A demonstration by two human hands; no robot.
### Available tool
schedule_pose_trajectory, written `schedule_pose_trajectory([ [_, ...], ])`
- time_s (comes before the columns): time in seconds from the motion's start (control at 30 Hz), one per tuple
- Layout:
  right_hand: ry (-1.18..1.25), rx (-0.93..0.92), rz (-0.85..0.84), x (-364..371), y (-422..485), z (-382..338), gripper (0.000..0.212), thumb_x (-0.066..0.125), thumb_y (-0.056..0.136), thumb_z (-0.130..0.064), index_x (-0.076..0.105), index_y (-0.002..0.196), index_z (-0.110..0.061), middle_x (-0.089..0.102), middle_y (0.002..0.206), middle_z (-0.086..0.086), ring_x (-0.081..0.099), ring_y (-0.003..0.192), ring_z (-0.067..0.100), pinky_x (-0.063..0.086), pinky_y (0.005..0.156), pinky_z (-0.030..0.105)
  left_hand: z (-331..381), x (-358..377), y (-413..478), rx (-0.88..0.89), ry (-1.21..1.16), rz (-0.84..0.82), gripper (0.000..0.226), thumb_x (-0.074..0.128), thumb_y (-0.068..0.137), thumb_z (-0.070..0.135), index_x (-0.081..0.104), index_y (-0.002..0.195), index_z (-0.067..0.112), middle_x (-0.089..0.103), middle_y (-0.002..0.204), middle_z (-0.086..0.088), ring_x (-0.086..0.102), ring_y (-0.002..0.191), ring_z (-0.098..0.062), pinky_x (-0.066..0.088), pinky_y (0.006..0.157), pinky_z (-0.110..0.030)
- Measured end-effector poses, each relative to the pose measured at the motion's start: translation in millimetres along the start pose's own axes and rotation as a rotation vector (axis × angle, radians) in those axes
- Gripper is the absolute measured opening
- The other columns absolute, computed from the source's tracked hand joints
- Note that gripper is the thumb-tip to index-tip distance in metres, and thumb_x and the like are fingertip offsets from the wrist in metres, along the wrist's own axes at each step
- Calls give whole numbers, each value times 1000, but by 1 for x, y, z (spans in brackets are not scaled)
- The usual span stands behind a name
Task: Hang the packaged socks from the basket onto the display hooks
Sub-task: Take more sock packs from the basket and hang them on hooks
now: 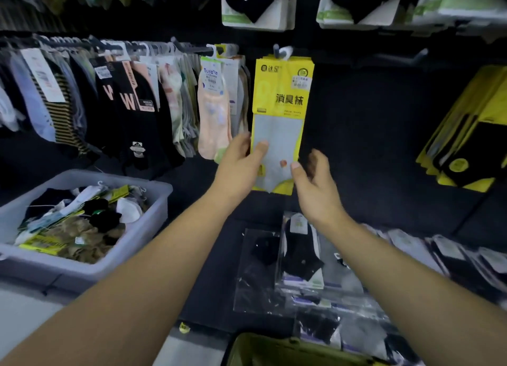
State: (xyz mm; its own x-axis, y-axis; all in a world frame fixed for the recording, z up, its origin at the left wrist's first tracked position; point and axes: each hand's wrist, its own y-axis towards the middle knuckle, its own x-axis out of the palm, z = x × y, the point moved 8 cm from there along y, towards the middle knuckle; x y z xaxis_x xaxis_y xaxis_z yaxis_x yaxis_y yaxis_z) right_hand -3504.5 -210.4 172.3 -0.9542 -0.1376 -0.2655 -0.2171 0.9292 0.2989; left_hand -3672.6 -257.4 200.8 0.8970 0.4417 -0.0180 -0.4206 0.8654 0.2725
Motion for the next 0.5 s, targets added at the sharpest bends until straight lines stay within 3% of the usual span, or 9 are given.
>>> schedule_pose_trajectory([
  [0.07, -69, 56, 29, -5, -42, 24, 54, 53, 100, -38, 37, 147, -18, 45, 141, -8, 48, 127, 9, 41, 104, 30, -20, -15, -31, -54, 62, 66, 25, 64, 107, 21, 65, 132, 16, 73, 120, 11, 69, 112, 3, 51, 81, -2],
  [0.13, -157, 98, -12, -6, -89, 51, 35, 57, 98, -29, 53, 131, -19, 57, 127, -3, 57, 111, 11, 47, 96, 29, -49, -30, -69, -127, 164, 100, 34, 66, 105, 25, 64, 138, 15, 71, 119, 9, 67, 110, -5, 49, 81, -4],
  [0.2, -240, 161, -164, 0, -140, 81, 17, 59, 95, -15, 63, 109, -23, 65, 106, -5, 62, 92, 10, 49, 80, 22, -86, -43, -117, -236, 259, 101, 25, 65, 105, 22, 66, 129, 15, 68, 105, 13, 65, 104, -11, 47, 77, -11],
  [0.27, -334, 232, -349, 9, -195, 113, 18, 59, 91, -9, 67, 98, -24, 67, 92, -7, 63, 84, 11, 46, 74, 20, -126, -54, -172, -371, 384, 60, 25, 65, 105, 17, 64, 129, 9, 65, 101, 11, 65, 109, -20, 44, 83, -16],
  [0.33, -476, 286, -549, 18, -251, 144, 18, 58, 90, -15, 71, 99, -24, 69, 91, -7, 64, 83, 12, 48, 74, 24, -164, -67, -231, -499, 491, 48, 30, 65, 105, 18, 64, 132, 4, 70, 111, -2, 65, 118, -30, 45, 94, -29],
  [0.4, -612, 321, -717, 19, -303, 174, 23, 55, 93, -24, 71, 109, -25, 72, 108, -4, 66, 98, 16, 51, 81, 25, -193, -76, -288, -628, 564, 21, 37, 62, 106, 28, 63, 134, 4, 71, 127, -13, 64, 123, -36, 47, 99, -37],
  [0.5, -720, 306, -829, 16, -355, 204, 27, 55, 96, -33, 68, 117, -23, 70, 118, -1, 63, 110, 22, 52, 89, 31, -217, -82, -357, -773, 486, -9, 36, 57, 106, 45, 63, 126, 17, 72, 111, -6, 65, 112, -34, 45, 89, -37],
])
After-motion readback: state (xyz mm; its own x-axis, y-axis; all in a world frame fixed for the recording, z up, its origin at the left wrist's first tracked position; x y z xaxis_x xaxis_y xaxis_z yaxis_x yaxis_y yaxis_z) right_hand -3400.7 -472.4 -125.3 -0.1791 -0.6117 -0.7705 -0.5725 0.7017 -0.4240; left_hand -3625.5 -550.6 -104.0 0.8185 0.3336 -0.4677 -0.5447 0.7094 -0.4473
